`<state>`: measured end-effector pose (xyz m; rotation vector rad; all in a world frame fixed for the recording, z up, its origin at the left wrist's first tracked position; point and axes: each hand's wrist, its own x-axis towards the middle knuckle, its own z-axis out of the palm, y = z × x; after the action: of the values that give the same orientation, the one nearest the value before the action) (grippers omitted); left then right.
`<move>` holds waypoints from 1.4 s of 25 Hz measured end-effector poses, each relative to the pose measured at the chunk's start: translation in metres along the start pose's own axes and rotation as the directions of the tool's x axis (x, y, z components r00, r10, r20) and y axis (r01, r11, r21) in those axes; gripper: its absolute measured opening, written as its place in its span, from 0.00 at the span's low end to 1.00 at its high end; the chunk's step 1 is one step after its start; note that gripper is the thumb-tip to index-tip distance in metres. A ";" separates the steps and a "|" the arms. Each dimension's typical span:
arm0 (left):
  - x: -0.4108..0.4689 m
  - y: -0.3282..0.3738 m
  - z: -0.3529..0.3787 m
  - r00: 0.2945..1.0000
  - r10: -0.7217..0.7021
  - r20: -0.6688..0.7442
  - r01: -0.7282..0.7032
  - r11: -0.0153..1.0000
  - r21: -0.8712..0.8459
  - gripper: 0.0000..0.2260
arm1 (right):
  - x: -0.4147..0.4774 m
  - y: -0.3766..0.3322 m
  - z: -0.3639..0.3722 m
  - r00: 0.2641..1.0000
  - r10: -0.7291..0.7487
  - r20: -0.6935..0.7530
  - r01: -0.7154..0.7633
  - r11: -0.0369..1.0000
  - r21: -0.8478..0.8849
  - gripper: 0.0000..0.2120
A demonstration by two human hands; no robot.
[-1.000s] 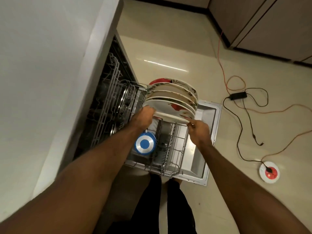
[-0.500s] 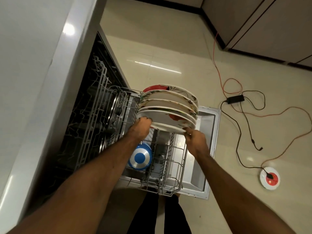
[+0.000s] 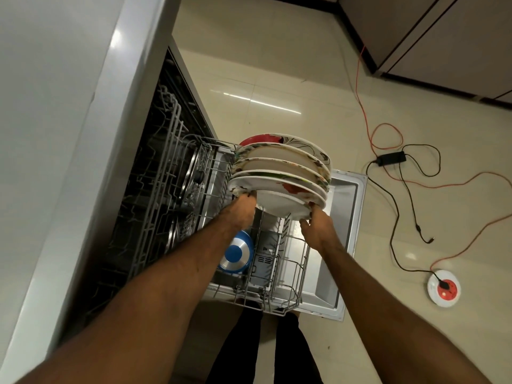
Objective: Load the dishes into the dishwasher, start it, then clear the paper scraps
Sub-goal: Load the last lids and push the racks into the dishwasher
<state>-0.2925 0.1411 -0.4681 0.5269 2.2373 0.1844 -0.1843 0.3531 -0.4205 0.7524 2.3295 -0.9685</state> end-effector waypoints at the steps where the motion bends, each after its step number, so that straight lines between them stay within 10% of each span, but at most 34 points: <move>1: -0.004 0.001 -0.003 1.000 -0.012 -0.010 0.012 1.000 0.002 0.21 | -0.001 -0.001 -0.001 1.000 -0.016 -0.013 0.016 1.000 -0.005 0.20; 24: -0.253 0.125 -0.123 0.911 -0.023 -0.411 0.059 0.995 0.076 0.33 | -0.186 -0.119 -0.131 0.819 -0.573 0.034 0.527 0.726 -0.442 0.34; 35: -0.424 0.096 -0.169 0.680 -0.209 -0.702 0.144 0.978 -0.151 0.31 | -0.283 -0.244 -0.134 0.387 -0.891 0.237 0.855 0.249 -0.455 0.33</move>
<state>-0.1419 0.0524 -0.0351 0.1844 3.0167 0.4459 -0.1712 0.2253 -0.0454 -0.9439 2.8458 -0.5633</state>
